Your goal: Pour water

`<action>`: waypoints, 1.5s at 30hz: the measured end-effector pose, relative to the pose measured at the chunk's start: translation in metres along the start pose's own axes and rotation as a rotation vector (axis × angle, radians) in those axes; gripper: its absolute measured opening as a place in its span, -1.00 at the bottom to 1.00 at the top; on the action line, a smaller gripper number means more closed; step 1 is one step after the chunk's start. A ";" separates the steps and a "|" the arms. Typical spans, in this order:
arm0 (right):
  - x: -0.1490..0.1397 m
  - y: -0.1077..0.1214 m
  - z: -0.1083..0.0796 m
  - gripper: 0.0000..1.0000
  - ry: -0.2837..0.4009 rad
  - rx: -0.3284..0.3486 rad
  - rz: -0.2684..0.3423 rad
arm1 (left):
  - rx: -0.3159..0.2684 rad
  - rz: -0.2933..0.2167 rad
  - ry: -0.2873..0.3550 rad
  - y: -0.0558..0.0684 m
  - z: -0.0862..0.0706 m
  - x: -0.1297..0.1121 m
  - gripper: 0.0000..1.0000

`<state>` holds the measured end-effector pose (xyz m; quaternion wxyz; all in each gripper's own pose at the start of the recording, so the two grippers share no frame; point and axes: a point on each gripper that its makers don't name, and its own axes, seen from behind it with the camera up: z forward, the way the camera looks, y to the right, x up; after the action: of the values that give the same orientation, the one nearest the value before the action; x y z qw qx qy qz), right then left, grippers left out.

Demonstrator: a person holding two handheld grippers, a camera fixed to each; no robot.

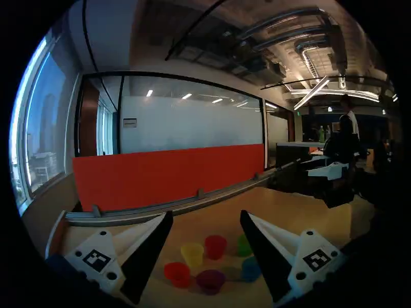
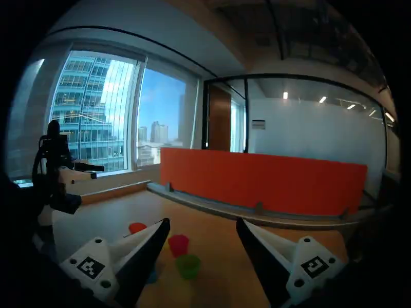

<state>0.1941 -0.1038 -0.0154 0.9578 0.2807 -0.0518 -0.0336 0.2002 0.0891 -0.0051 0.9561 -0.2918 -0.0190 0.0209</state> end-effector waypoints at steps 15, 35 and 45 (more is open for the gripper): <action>-0.018 -0.004 0.002 1.00 -0.086 0.034 -0.006 | -0.129 0.045 -0.086 0.028 0.004 -0.029 0.94; -0.068 -0.008 0.009 1.00 -0.222 0.073 -0.077 | -0.269 0.069 -0.187 0.066 0.013 -0.087 0.95; -0.082 -0.009 0.016 1.00 -0.246 0.082 -0.047 | -0.292 0.076 -0.234 0.078 0.020 -0.119 0.94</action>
<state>0.1102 -0.1122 -0.0137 0.9309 0.3146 -0.1633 -0.0880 0.0782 0.1591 -0.0354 0.8933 -0.4236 -0.1217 0.0877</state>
